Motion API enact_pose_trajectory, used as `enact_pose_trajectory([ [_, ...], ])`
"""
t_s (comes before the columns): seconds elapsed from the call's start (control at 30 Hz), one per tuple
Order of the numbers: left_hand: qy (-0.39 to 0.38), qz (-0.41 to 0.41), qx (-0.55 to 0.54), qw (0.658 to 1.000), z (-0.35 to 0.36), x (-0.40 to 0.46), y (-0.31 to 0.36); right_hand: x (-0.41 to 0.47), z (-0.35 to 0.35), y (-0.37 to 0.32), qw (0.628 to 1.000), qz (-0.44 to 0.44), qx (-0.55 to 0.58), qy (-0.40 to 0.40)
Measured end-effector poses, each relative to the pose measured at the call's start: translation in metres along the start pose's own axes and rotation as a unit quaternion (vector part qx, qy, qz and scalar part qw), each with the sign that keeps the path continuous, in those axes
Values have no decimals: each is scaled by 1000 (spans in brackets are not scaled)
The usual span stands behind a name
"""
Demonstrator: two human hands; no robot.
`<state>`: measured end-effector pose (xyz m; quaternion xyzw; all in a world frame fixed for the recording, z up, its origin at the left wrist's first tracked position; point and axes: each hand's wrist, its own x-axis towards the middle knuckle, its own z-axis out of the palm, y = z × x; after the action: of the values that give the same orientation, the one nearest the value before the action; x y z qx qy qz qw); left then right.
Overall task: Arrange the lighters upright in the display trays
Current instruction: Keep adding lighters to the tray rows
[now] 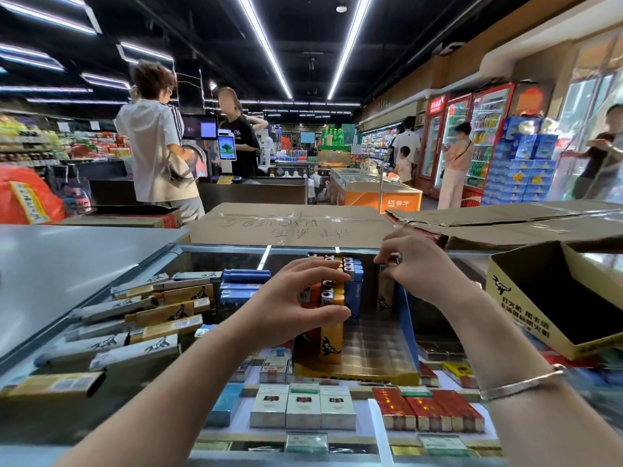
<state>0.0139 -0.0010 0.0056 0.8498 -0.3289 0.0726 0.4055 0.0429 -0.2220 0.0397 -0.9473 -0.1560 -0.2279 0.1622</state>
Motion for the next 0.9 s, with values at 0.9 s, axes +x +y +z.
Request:
enact_pose_trajectory([
  [0.9, 169, -31, 144, 975, -60, -12, 10, -4, 25, -13, 997, 8, 49, 66],
])
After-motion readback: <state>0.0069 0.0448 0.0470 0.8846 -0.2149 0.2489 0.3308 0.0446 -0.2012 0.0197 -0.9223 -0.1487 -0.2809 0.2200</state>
